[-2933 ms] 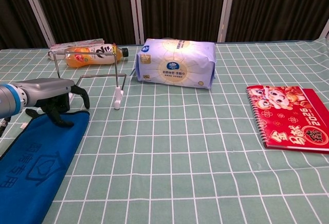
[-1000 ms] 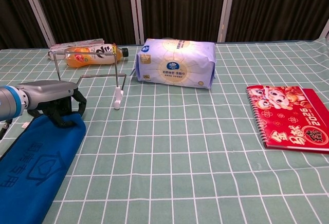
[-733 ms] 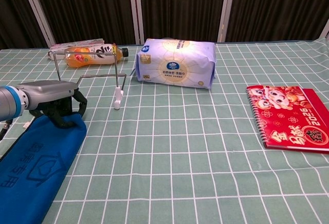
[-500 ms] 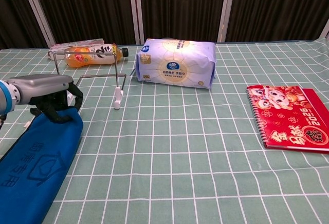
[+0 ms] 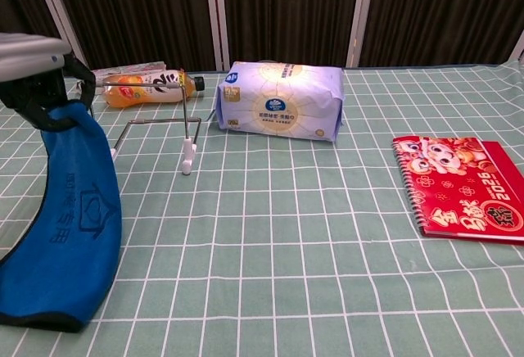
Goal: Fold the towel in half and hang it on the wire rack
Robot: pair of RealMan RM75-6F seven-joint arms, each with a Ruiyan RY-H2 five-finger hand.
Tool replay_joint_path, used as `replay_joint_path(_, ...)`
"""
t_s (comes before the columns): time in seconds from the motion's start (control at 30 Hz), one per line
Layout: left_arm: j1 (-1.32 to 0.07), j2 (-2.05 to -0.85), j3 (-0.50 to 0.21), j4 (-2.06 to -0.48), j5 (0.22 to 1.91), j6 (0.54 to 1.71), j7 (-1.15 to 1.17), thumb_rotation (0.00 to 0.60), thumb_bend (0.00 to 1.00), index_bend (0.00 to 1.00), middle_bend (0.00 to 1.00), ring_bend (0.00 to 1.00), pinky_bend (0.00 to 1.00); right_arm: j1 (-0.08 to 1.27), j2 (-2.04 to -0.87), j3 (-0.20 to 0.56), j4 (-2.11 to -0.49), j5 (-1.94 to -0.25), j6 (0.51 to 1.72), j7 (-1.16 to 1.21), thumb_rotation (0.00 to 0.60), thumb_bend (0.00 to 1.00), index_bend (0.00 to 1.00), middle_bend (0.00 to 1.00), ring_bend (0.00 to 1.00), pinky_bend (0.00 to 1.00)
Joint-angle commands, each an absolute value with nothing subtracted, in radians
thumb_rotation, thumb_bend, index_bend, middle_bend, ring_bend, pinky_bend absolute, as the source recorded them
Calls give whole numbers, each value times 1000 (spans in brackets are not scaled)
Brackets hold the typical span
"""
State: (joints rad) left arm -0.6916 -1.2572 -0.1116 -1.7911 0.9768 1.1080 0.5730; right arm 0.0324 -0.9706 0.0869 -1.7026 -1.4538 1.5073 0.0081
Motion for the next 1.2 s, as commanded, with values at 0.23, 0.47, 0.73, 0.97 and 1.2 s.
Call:
replay_joint_path(0.23,-734,-1130,-201,-1990,871,1180,699,600,743,895,1000,957,1000,27,-961,87,-1699,-1463,1517,38,600,0,0,0,0,0)
replay_joint_path(0.47,-822,-1113,-256,-2031,731,1237,865,600,750,895,1000,957,1000,25,-956,88,-1696,-1462,1519,54,600,0,0,0,0,0)
replay_joint_path(0.73,-915,-1118,-263,-1975,726,1227,976,600,749,898,999,946,1000,27,-955,92,-1692,-1452,1511,60,600,0,0,0,0,0)
replay_joint_path(0.97,-948,-1129,-251,-1861,799,1155,925,600,751,900,992,937,1000,31,-959,93,-1692,-1442,1502,51,600,0,0,0,0,0)
replay_joint_path(1.2,-964,-1130,-251,-1807,818,1114,880,600,749,906,980,926,1000,34,-962,96,-1692,-1430,1492,42,600,0,0,0,0,0)
